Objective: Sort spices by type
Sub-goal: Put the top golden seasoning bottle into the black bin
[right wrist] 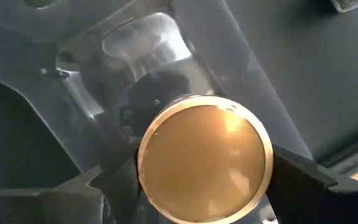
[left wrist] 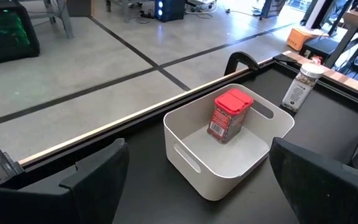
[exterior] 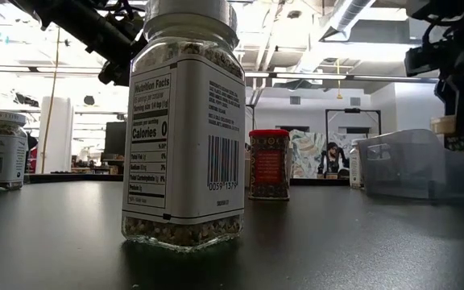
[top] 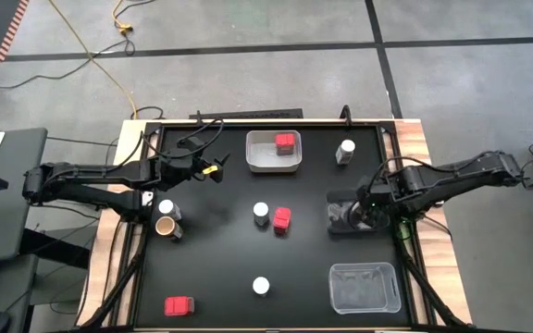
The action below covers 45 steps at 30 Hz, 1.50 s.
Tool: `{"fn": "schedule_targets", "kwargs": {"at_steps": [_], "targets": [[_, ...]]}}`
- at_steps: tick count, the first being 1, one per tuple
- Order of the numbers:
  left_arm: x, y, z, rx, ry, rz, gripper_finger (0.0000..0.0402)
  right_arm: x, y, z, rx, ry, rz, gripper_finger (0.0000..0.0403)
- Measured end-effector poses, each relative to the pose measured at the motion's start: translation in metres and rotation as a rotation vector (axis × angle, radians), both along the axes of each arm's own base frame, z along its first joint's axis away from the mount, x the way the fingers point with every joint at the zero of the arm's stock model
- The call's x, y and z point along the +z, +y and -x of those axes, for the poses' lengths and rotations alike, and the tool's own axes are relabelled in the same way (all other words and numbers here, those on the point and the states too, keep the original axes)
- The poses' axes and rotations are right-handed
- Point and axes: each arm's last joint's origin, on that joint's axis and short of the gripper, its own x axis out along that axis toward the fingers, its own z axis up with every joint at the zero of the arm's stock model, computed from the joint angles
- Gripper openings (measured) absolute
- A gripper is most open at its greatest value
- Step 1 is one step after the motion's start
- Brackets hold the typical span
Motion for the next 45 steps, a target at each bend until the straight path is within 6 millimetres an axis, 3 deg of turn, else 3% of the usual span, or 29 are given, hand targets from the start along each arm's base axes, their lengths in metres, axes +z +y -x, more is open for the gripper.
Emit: {"fn": "schedule_targets", "kwargs": {"at_steps": [14,22,38,45], "targets": [[0.0001,0.0,0.0,0.0,0.0,0.0,0.0371,-0.0005,-0.0052,0.004,-0.033,-0.008,0.018,0.0303],[0.0,0.0,0.0,0.0,0.0,0.0,0.0371,-0.0018,-0.0059,0.0043,-0.028,0.005,0.027,0.0341],[0.0,0.0,0.0,0.0,0.001,0.0,0.0371,-0.0002,-0.0057,0.0057,-0.025,-0.013,0.019,0.0347],[0.0,0.0,0.0,0.0,0.001,0.0,0.0371,-0.0002,-0.0054,0.0056,-0.027,-0.014,0.008,0.0368]]}}
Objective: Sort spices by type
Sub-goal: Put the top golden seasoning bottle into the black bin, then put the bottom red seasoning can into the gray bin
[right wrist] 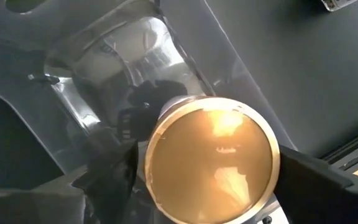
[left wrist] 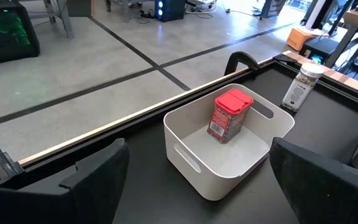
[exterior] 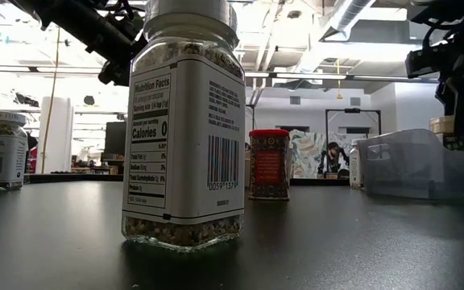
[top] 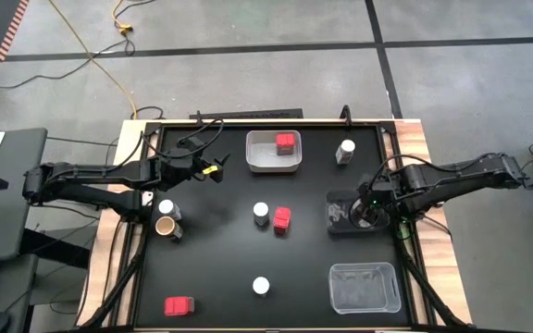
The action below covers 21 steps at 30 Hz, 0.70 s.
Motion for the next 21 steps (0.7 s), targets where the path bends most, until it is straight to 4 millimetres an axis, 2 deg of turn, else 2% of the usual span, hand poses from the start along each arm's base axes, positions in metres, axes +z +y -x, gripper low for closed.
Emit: {"fn": "schedule_targets", "kwargs": {"at_steps": [5,11,21], "targets": [[0.0,0.0,0.0,0.0,0.0,0.0,0.0371,0.0,0.0,0.0,0.0,-0.001,0.0,0.0397],[0.0,0.0,0.0,0.0,0.0,0.0,0.0371,0.003,0.001,0.0,0.007,-0.007,-0.001,0.039],[0.0,0.0,0.0,0.0,0.0,0.0,0.0371,0.051,0.002,0.0,0.021,-0.088,-0.012,0.0393]]}}
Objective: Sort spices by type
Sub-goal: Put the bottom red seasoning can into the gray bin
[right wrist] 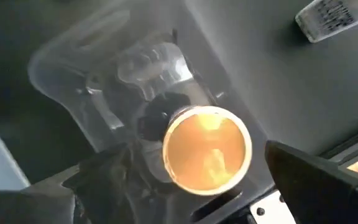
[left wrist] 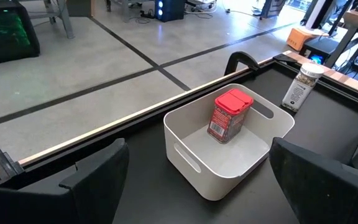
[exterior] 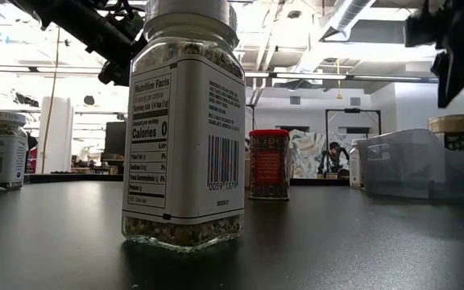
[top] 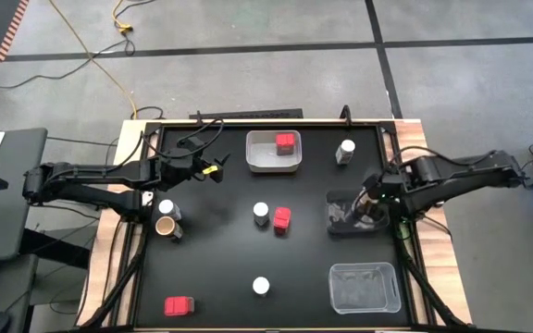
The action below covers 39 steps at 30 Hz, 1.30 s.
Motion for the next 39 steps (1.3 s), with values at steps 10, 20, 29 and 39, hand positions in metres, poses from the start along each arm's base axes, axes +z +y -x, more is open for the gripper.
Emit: {"fn": "schedule_targets", "kwargs": {"at_steps": [10,20,29,39], "targets": [[0.0,-0.001,0.0,-0.001,-0.029,0.027,0.0371,0.03,-0.002,0.012,-0.061,-0.176,-0.048,0.0393],[0.028,-0.003,0.008,-0.041,0.02,0.065,0.0371,0.032,-0.005,0.015,-0.256,-0.248,-0.026,0.0393],[0.075,-0.012,0.039,0.002,0.162,0.392,0.037,0.034,-0.006,0.011,-0.449,-0.334,-0.067,0.0393],[0.079,-0.024,0.063,0.022,0.288,0.672,0.037,0.039,-0.006,0.003,-0.514,-0.452,-0.086,0.0392]]}}
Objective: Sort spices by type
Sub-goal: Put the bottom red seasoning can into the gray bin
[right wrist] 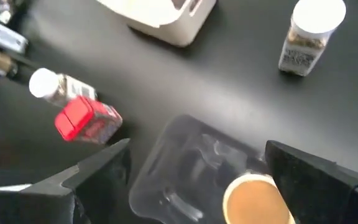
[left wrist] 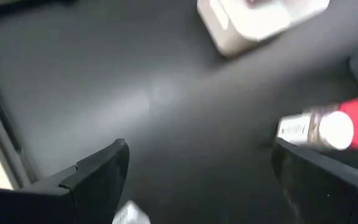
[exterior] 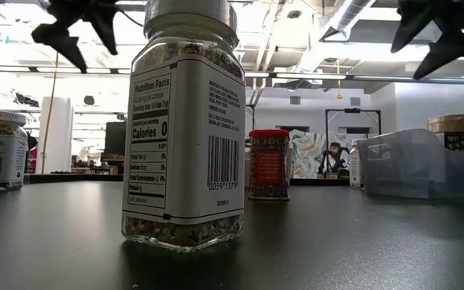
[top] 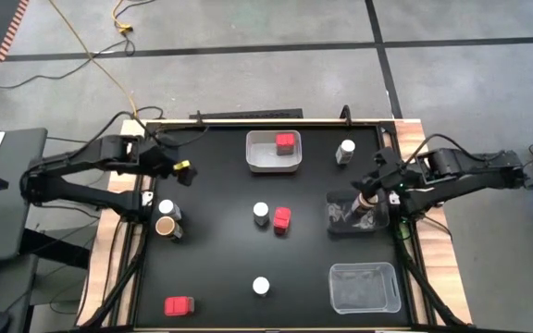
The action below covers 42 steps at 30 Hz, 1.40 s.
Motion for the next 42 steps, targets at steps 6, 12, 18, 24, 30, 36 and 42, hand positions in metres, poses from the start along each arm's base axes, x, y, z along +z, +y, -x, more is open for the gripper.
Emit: {"fn": "schedule_targets", "kwargs": {"at_steps": [6,12,18,24,30,36,42], "targets": [[-0.004,-0.02,0.004,-0.055,0.042,0.072,0.037,0.002,-0.001,-0.002,-0.056,-0.04,0.03,0.0392],[-0.004,-0.036,0.005,-0.115,0.042,0.083,0.037,0.004,-0.001,-0.005,-0.057,-0.085,0.023,0.0392],[-0.004,-0.045,0.006,-0.108,0.028,0.076,0.037,0.006,-0.001,-0.007,-0.062,-0.113,0.015,0.0392],[-0.005,-0.047,0.008,-0.088,0.029,0.07,0.037,0.004,0.0,-0.011,-0.067,-0.093,0.015,0.0392],[-0.005,-0.048,0.008,-0.063,0.02,0.085,0.037,0.002,0.0,-0.013,-0.056,-0.067,0.026,0.0392],[-0.006,-0.052,0.004,-0.08,0.011,0.089,0.037,0.0,0.001,-0.016,-0.023,-0.039,0.055,0.0392],[-0.011,-0.062,-0.011,-0.092,0.012,0.109,0.037,-0.001,0.001,-0.018,0.014,-0.014,0.084,0.0392]]}}
